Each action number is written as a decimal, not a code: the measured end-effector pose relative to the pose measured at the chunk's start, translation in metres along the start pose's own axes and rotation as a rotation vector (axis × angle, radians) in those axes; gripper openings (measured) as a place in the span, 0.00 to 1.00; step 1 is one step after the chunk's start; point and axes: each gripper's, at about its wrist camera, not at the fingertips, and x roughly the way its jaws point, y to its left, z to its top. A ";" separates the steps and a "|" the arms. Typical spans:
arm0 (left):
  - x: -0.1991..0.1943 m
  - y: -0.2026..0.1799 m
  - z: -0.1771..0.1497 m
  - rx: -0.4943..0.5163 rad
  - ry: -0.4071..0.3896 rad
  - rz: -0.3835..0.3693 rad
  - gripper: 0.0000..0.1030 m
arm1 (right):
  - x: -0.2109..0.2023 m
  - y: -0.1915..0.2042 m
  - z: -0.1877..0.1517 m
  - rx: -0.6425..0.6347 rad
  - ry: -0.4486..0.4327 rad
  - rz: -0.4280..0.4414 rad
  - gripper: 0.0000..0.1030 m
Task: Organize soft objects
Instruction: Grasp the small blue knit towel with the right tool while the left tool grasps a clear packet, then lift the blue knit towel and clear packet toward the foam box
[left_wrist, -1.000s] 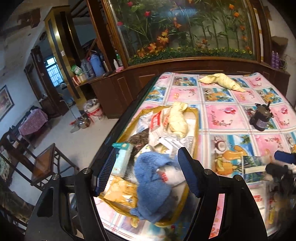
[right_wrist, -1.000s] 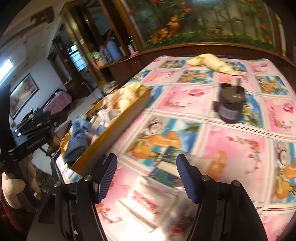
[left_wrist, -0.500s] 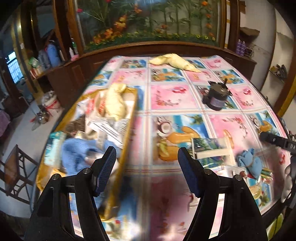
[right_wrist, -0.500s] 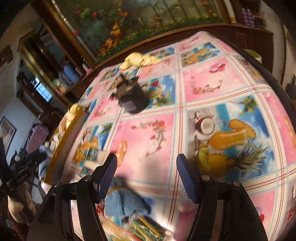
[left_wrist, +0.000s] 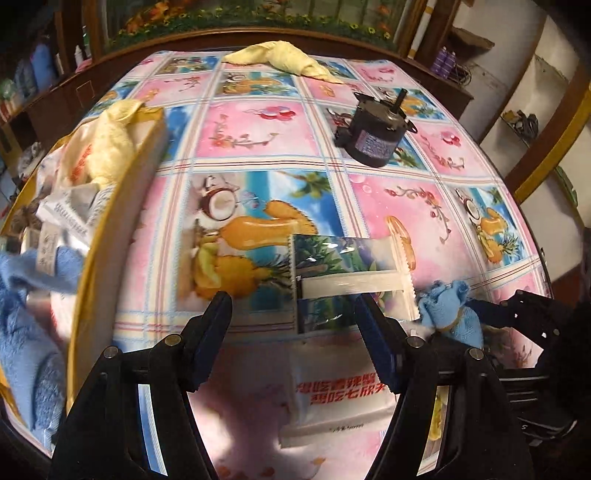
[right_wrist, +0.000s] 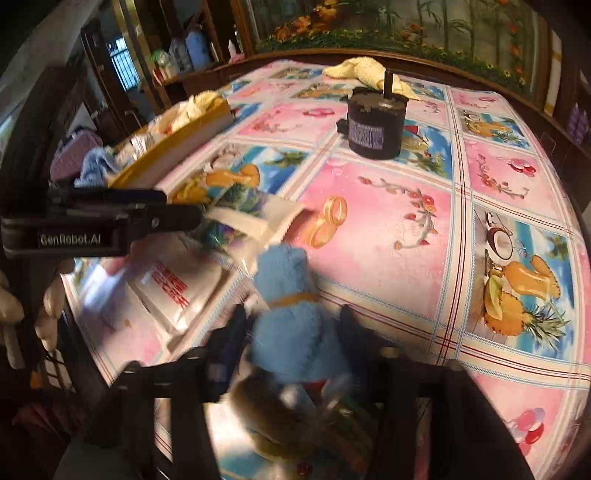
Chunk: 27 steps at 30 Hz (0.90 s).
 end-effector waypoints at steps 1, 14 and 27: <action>0.003 -0.005 0.002 0.017 0.003 0.013 0.68 | -0.001 -0.002 0.000 -0.001 0.000 -0.010 0.38; 0.007 -0.024 0.032 0.133 -0.009 -0.133 0.71 | -0.007 -0.056 0.003 0.201 -0.047 0.006 0.39; 0.051 -0.034 0.054 0.276 -0.013 -0.029 0.71 | -0.012 -0.038 -0.006 0.124 0.007 -0.020 0.39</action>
